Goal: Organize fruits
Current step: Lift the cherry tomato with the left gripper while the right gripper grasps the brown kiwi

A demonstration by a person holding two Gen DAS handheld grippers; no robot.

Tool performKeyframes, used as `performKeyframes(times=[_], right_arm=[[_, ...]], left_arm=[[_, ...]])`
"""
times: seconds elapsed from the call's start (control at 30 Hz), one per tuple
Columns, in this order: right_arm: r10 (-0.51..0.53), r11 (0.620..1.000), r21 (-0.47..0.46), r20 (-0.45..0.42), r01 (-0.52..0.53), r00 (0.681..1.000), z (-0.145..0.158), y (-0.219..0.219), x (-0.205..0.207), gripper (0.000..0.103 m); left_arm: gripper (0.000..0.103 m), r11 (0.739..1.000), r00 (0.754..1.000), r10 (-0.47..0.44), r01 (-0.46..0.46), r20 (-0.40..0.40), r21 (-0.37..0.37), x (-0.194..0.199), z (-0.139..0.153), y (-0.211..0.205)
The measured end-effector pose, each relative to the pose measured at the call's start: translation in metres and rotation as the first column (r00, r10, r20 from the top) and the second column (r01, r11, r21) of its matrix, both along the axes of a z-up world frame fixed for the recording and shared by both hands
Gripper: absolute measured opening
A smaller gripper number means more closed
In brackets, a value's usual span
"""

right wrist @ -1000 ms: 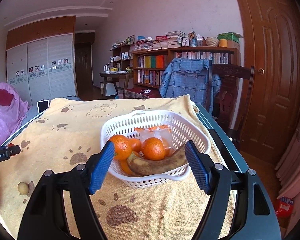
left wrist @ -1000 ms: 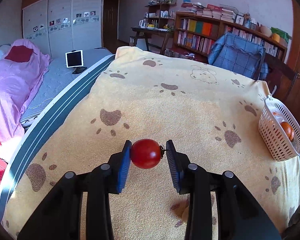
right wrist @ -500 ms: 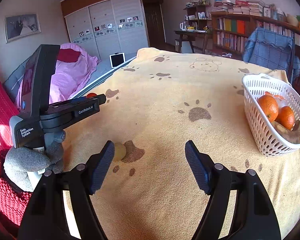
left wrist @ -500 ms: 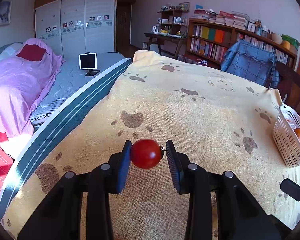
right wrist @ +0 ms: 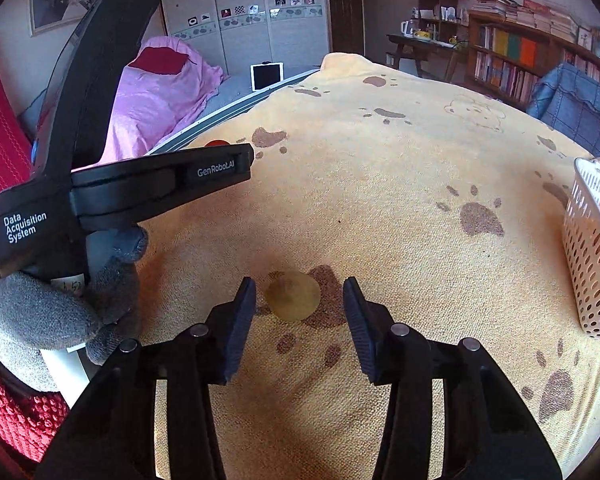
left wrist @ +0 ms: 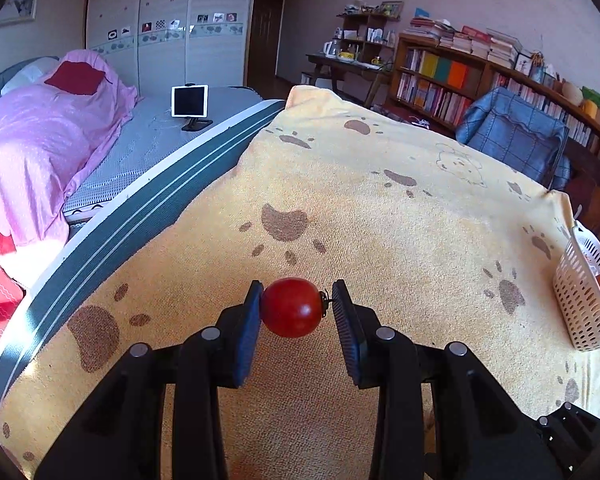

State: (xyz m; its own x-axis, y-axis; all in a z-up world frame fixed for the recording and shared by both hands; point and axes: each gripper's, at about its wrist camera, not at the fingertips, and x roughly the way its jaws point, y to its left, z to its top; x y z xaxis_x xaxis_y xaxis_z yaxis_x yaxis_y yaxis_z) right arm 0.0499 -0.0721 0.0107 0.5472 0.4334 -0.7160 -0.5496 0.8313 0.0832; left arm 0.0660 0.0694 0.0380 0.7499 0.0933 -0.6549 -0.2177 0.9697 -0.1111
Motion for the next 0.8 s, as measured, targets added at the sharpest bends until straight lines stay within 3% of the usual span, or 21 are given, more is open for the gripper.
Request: performKeyframes(times=[0.27,0.8], right_arm=[[-0.002,0.999,-0.033,-0.027,0.001,1.000,-0.010,0.008,0.007,0.031],[-0.092,0.995,0.045,0.000,0.092,0.996,0.008,-0.023,0.003,0.030]], left_arm=[[0.036,1.000,1.000,0.009,-0.010,-0.009,-0.013,0.000,-0.001,0.002],[0.036,0.999,0.999,-0.034,0.034,0.012,-0.010,-0.001,0.000,-0.007]])
